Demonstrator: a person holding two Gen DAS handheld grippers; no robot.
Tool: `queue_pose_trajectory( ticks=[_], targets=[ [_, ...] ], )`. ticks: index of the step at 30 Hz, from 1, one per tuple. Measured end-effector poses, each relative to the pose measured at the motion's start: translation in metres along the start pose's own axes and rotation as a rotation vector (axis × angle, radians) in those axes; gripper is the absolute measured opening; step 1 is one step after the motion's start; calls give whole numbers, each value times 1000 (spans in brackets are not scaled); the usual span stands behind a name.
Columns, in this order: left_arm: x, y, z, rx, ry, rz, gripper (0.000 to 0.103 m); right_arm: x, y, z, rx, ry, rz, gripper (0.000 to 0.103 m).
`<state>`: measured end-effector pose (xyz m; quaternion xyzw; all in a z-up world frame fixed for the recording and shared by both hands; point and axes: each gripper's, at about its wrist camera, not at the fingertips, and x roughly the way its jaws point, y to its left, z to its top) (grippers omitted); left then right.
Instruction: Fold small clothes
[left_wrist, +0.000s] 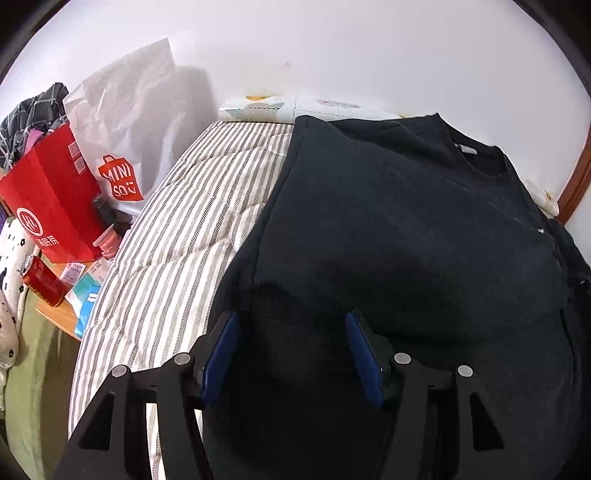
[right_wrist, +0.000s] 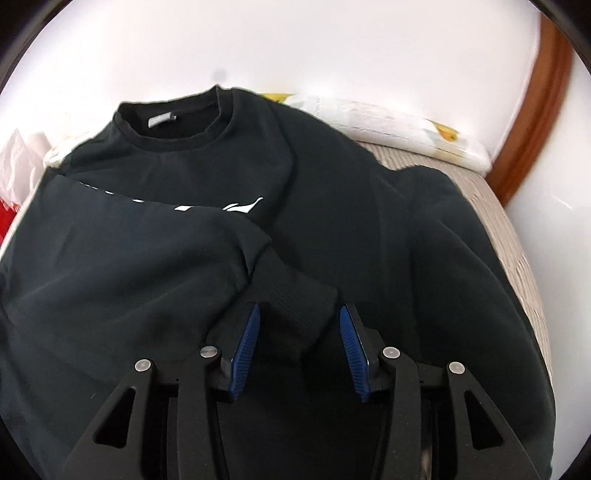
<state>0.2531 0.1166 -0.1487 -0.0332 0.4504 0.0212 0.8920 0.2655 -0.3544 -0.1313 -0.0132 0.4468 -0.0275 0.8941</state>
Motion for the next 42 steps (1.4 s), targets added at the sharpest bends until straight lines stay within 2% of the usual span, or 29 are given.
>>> queue_pose_trajectory(
  ticks=[4, 5, 8, 9, 12, 16, 24, 26, 28, 29, 30, 31, 32, 33, 35, 40, 42],
  targets=[
    [-10, -5, -14, 28, 3, -10, 61, -48, -11, -25, 19, -87, -41, 46],
    [-12, -6, -17, 32, 3, -13, 62, -60, -16, -30, 30, -104, -60, 49],
    [-22, -7, -27, 34, 1, -26, 65, -89, -48, -58, 74, -147, -120, 70],
    [-25, -7, -31, 31, 1, -33, 66, -92, -59, -65, 87, -151, -139, 74],
    [-35, -8, -41, 29, -3, -52, 68, -94, -105, -98, 154, -78, -214, 74],
    [-45, -12, -52, 35, -13, -41, 71, -95, -146, -133, 230, 3, -252, 74],
    [-55, -9, -70, 26, -1, -33, 71, -94, -167, -177, 259, 45, -289, 74],
    [-58, -6, -71, 23, -8, -19, 71, -95, -171, -184, 270, 20, -294, 74],
    [-60, -4, -71, 17, -11, -12, 71, -94, -175, -187, 288, 12, -285, 72],
    [-61, -4, -72, 16, -11, -9, 71, -95, -176, -187, 292, 5, -282, 65],
    [-62, -3, -73, 15, -11, -2, 71, -94, -177, -187, 293, -3, -277, 53],
    [-63, -2, -74, 13, -13, 4, 71, -94, -178, -187, 297, -8, -273, 48],
    [-63, -2, -75, 12, -15, 9, 71, -93, -178, -185, 300, -12, -271, 36],
    [-63, -1, -76, 11, -12, 12, 71, -92, -179, -183, 296, -13, -278, 21],
    [-61, 1, -78, 9, -4, 25, 71, -91, -175, -178, 275, -13, -319, 10],
    [-58, 8, -81, 15, 9, 54, 71, -122, -161, -155, 232, -128, -363, 9],
    [-60, 10, -81, 18, 4, 62, 71, -142, -150, -136, 212, -196, -345, 8]
  ],
)
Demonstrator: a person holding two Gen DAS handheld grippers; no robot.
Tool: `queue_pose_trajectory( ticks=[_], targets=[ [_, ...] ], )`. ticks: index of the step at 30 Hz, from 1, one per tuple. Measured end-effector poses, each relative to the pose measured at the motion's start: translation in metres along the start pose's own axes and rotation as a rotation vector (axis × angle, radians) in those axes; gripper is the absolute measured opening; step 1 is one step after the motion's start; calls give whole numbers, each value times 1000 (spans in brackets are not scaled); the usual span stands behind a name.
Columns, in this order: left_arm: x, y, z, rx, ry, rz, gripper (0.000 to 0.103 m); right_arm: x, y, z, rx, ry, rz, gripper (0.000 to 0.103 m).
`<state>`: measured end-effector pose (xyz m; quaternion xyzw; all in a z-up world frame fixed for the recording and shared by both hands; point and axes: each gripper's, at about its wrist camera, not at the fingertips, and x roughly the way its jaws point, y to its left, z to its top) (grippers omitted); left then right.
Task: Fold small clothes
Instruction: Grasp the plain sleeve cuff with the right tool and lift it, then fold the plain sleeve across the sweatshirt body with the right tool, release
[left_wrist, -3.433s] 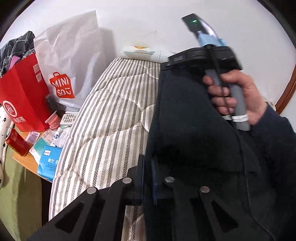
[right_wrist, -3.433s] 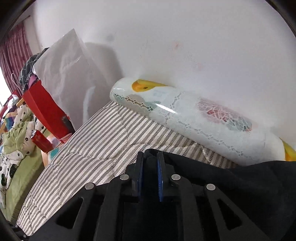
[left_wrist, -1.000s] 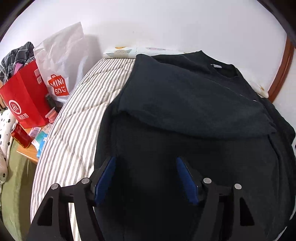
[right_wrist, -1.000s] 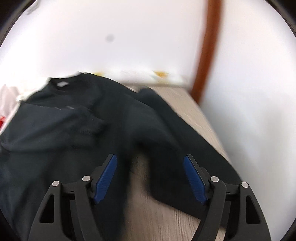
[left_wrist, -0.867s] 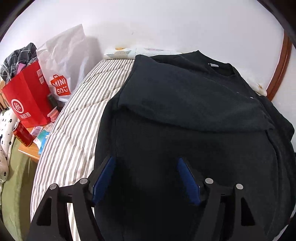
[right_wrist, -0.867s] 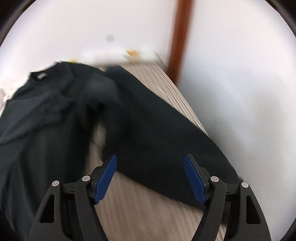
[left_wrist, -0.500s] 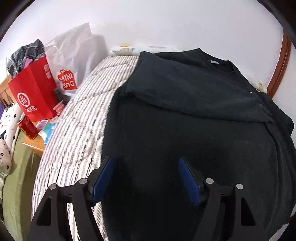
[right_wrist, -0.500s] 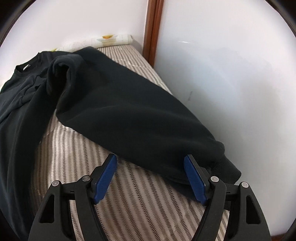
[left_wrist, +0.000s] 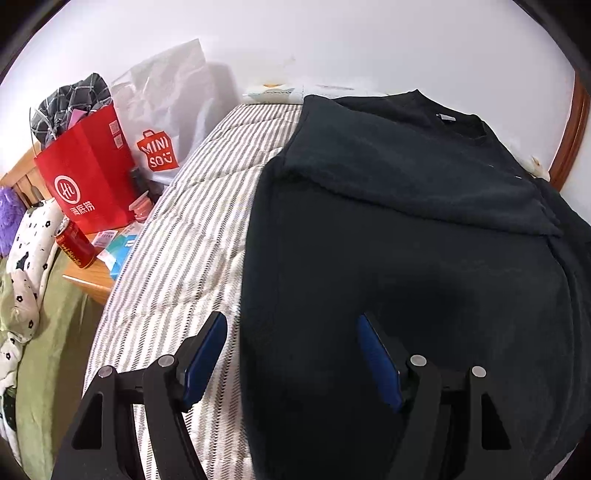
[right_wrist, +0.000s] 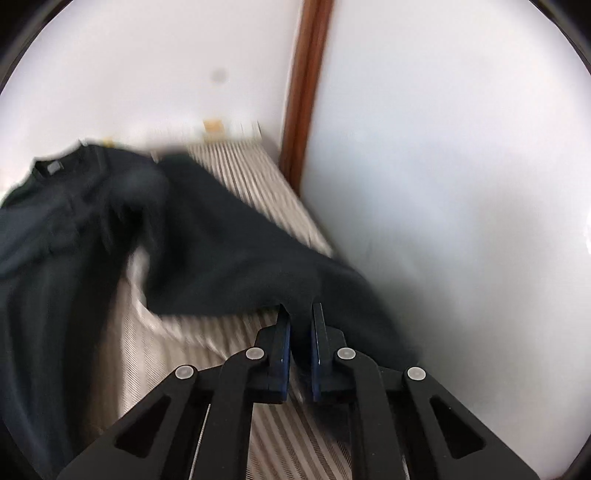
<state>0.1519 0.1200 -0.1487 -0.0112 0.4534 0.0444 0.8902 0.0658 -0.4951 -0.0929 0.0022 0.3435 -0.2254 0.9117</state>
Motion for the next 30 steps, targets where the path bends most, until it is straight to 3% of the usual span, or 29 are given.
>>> queue_pose_trajectory(
  ticks=[6, 13, 17, 20, 25, 26, 28, 29, 30],
  targets=[
    [-3, 2, 0, 6, -18, 5, 71, -50, 64, 72, -51, -190, 129, 8],
    [-2, 2, -2, 25, -30, 16, 71, -83, 176, 114, -176, -303, 357, 8],
    [1, 4, -3, 9, -33, 1, 71, -79, 247, 113, -259, -286, 487, 9],
    [3, 4, -3, -2, -25, -22, 71, -59, 302, 100, -315, -212, 553, 9],
    [0, 1, -3, 16, -31, -24, 71, -19, 356, 71, -365, -86, 562, 10],
    [-1, 0, -3, 20, -31, -25, 71, -10, 362, 66, -363, -51, 567, 12],
    [-2, -1, -2, 27, -29, -27, 71, 0, 369, 58, -363, 12, 591, 26],
    [-2, -2, -2, 28, -28, -28, 71, 7, 367, 54, -366, 45, 595, 47],
    [-3, -3, -1, 29, -28, -32, 71, 9, 365, 50, -370, 76, 597, 59]
  ],
)
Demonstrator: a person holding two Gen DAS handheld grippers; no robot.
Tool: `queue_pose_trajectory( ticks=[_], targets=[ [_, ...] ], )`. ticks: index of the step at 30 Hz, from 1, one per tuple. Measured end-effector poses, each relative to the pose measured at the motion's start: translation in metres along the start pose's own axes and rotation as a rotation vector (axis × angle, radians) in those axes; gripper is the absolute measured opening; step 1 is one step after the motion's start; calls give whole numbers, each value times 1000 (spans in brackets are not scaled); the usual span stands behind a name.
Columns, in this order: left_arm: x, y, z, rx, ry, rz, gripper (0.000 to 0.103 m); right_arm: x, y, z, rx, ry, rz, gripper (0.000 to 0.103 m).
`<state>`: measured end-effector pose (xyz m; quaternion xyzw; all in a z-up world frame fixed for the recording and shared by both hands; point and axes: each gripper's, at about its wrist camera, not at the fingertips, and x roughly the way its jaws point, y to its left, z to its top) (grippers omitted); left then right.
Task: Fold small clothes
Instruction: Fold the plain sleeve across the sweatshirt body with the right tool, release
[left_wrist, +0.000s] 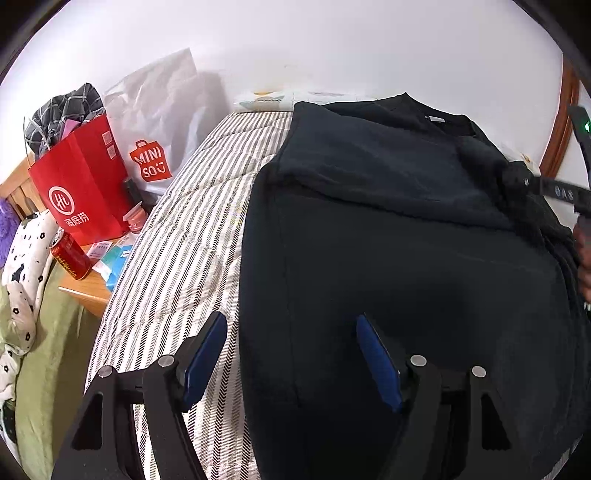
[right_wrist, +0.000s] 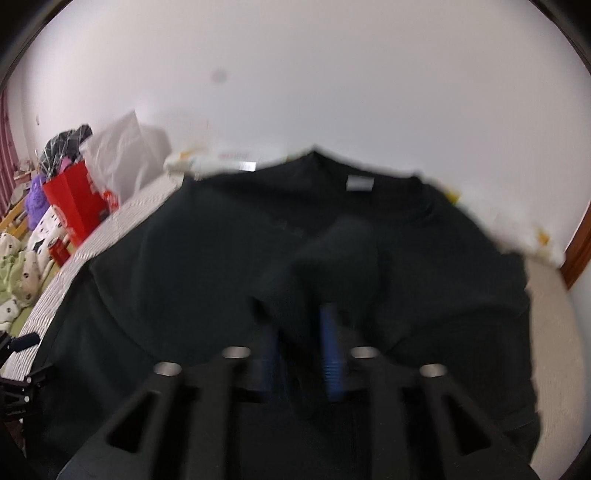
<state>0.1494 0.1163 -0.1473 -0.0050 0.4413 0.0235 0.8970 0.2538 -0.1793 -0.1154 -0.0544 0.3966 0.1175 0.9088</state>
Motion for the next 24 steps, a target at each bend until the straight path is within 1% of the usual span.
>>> queue_pose_trajectory(
  ticks=[2, 4, 5, 6, 7, 9, 11, 12, 13, 14, 16, 18, 19, 20, 21, 24],
  targets=[
    [-2, 0, 1, 2, -4, -11, 71, -7, -7, -11, -1, 7, 19, 61],
    [-5, -1, 1, 3, -14, -18, 71, -18, -17, -21, -12, -8, 21, 69],
    [-6, -1, 1, 3, -19, -21, 71, -27, -23, -26, -12, -29, 10, 75],
    [-7, -2, 1, 4, -26, -25, 71, -35, -30, -32, -4, -58, -12, 76],
    [-8, -2, 2, 6, -34, -30, 71, -40, -39, -37, 14, -68, -39, 76],
    [-5, -3, 4, 4, -35, -24, 71, -43, -56, -43, 52, -54, -43, 76],
    [-3, -2, 6, -2, -34, -26, 71, -36, -68, -45, 89, -21, -53, 75],
    [-2, -2, 7, -7, -32, -30, 71, -28, -75, -46, 119, 9, -62, 73],
    [-2, -2, 8, -8, -30, -33, 71, -22, -79, -46, 140, 20, -54, 71],
    [-1, -2, 8, -5, -30, -34, 71, -17, -82, -46, 156, 28, -39, 67],
    [-1, -2, 8, 1, -32, -27, 71, -1, -85, -42, 181, 42, -7, 65],
    [-2, -1, 7, 1, -28, -26, 71, 12, -84, -37, 191, 50, 10, 55],
    [-4, 0, 6, 0, -28, -28, 71, 14, -82, -33, 190, 47, 10, 38],
    [-6, 1, 5, 1, -29, -31, 71, 14, -78, -30, 179, 42, 21, 15],
    [-7, 3, 4, 3, -31, -31, 71, 11, -72, -25, 159, 35, 44, 13],
    [-8, 6, 5, 6, -31, -24, 71, -3, -39, -4, 68, -24, 37, 13]
  ],
)
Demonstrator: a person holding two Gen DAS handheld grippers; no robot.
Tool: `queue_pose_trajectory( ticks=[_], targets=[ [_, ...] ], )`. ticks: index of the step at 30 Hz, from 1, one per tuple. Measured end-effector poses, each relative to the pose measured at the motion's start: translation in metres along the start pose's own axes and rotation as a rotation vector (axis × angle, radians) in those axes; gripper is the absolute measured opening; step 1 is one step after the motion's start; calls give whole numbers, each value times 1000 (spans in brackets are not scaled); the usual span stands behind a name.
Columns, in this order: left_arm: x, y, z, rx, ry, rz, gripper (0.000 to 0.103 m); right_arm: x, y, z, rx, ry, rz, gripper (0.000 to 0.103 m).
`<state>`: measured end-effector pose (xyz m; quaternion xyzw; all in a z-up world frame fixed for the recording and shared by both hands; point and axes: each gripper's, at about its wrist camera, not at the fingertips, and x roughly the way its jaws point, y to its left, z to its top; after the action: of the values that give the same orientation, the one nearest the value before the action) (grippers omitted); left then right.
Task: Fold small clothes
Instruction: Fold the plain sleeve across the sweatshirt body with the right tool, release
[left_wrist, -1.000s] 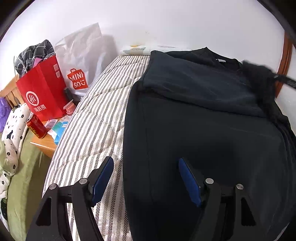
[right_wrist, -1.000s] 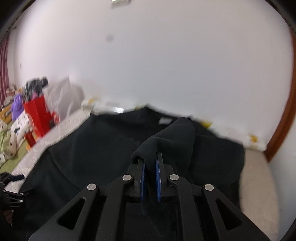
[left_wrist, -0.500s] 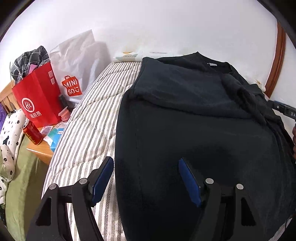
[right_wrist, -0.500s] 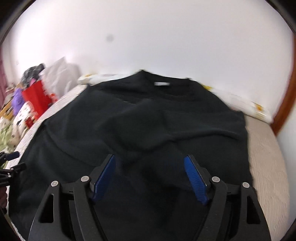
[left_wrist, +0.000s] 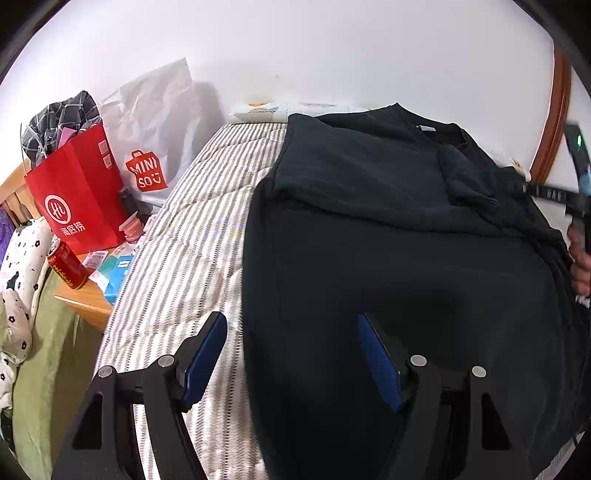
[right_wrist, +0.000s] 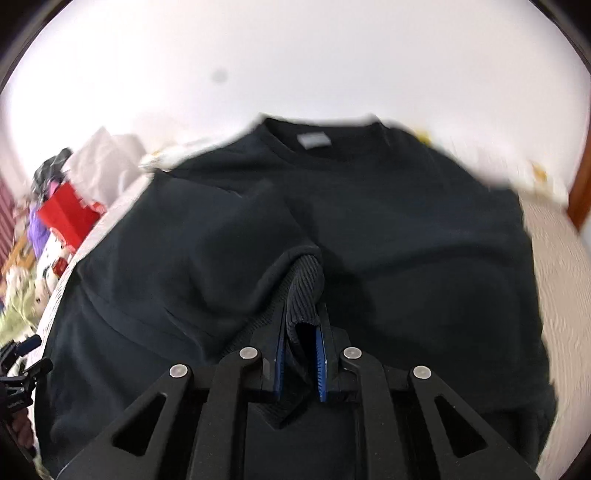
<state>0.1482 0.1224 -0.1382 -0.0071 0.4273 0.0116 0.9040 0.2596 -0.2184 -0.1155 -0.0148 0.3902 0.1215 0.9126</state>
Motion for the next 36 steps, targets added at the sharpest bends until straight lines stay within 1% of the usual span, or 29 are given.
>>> queue_pose_trajectory(
  ticks=[3, 5, 7, 9, 10, 12, 13, 15, 17, 18, 19, 20, 21, 22, 23, 25, 28, 30, 32, 33, 34, 36],
  targets=[
    [3, 5, 4, -16, 8, -2, 71, -4, 41, 25, -55, -32, 59, 14],
    [4, 6, 9, -24, 6, -2, 71, 3, 68, 42, -72, -49, 108, 13],
    [6, 5, 17, -26, 3, -4, 71, 15, 86, 56, -61, -52, 148, 14],
    [7, 2, 26, -24, -8, -4, 71, 32, 101, 68, -15, -48, 195, 19],
    [7, 1, 30, -21, -13, -4, 71, 38, 104, 70, -4, -39, 222, 19],
    [7, -1, 39, -22, -20, -4, 71, 48, 111, 75, -5, -9, 328, 39],
    [7, -2, 42, -24, -22, -9, 71, 46, 113, 77, -17, -2, 368, 43],
    [8, -5, 49, -32, -26, -26, 71, 35, 110, 75, -38, -29, 393, 57],
    [9, -9, 56, -35, -33, -52, 71, 18, 103, 69, -77, -88, 347, 61],
    [11, -12, 61, -33, -40, -65, 71, 9, 95, 63, -108, -106, 300, 61],
    [13, -14, 63, -32, -42, -68, 71, 5, 89, 59, -124, -107, 264, 61],
    [17, -17, 67, -27, -44, -70, 71, 2, 82, 55, -135, -97, 217, 61],
    [22, -21, 74, -23, -42, -74, 71, -2, 68, 48, -140, -82, 153, 61],
    [25, -23, 77, -22, -42, -76, 71, -4, 59, 43, -138, -72, 114, 61],
    [29, -26, 82, -23, -43, -79, 71, -5, 46, 35, -131, -48, 44, 61],
    [37, -31, 92, -29, -49, -90, 71, -7, 23, 21, -119, -16, -69, 61],
    [51, -35, 105, -34, -46, -106, 71, -14, -11, 3, -87, -8, -180, 61],
    [64, -39, 113, -33, -26, -110, 71, -19, -31, -5, -42, -12, -208, 61],
    [74, -43, 118, -40, -8, -125, 70, -24, -52, -12, 23, -25, -197, 61],
    [77, -44, 119, -42, -4, -136, 65, -26, -58, -13, 44, -31, -191, 61],
    [82, -45, 121, -44, 2, -148, 62, -27, -64, -14, 66, -38, -187, 61],
    [92, -46, 126, -50, 16, -147, 59, -29, -73, -15, 97, -46, -184, 61]
  ],
)
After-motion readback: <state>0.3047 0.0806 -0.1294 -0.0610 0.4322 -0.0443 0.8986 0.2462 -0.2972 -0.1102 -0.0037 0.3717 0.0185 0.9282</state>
